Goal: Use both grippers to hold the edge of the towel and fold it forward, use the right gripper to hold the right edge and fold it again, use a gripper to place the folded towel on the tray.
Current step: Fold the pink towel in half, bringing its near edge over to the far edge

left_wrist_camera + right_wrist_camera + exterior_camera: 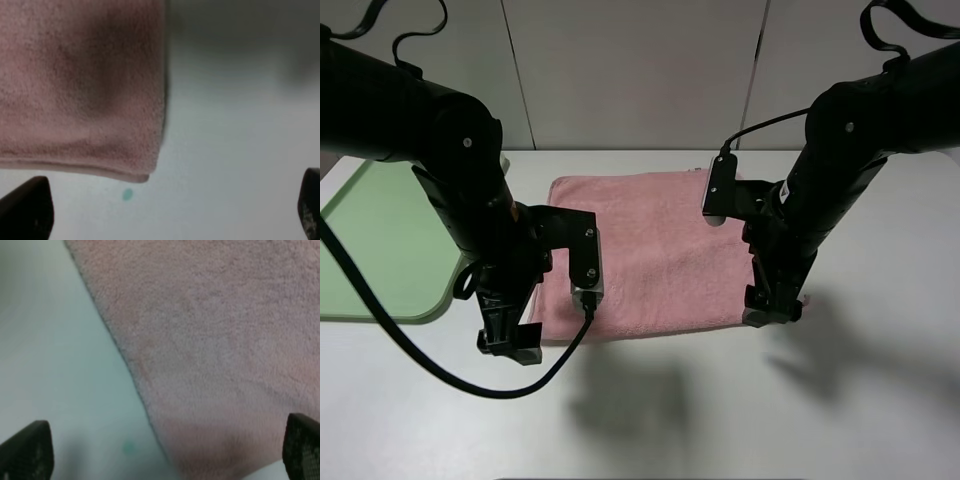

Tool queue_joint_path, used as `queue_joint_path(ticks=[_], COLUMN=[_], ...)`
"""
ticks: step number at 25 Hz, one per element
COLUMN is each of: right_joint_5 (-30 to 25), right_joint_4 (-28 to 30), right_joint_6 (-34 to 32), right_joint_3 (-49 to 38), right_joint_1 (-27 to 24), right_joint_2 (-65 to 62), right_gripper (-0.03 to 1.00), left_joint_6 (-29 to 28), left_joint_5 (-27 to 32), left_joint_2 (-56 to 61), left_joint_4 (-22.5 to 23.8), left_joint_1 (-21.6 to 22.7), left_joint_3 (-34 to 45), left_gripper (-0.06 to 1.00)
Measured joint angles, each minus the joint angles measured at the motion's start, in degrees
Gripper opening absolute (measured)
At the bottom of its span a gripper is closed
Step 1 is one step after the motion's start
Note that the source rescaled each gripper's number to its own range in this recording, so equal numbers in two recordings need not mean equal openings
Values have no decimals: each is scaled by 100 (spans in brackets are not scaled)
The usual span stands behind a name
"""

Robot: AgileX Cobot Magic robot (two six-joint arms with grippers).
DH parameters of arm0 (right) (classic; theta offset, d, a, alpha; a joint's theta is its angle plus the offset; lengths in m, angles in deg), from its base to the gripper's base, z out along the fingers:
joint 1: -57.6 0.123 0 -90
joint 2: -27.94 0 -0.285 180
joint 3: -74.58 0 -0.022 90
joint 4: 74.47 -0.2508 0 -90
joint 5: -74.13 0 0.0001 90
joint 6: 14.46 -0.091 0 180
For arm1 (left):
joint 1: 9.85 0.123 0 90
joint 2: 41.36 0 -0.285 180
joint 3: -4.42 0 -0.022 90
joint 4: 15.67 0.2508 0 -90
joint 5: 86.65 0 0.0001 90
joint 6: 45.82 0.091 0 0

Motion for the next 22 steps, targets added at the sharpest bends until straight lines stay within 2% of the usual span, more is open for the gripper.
queue_joint_path(ticks=[8, 16, 22], right_joint_5=[261, 666, 692], right_joint_4=[260, 451, 514], right_joint_6=[481, 582, 641], right_joint_3=[-239, -286, -290], right_joint_1=[0, 0, 0], right_joint_2=[312, 613, 882], right_gripper=[100, 100, 100], left_joint_6=[643, 702, 697], left_joint_5=[-203, -339, -328], left_joint_2=[-18, -25, -25], left_joint_4=[0, -5, -11], left_joint_1=[0, 0, 0], left_joint_3=[0, 0, 0], left_gripper=[98, 98, 98])
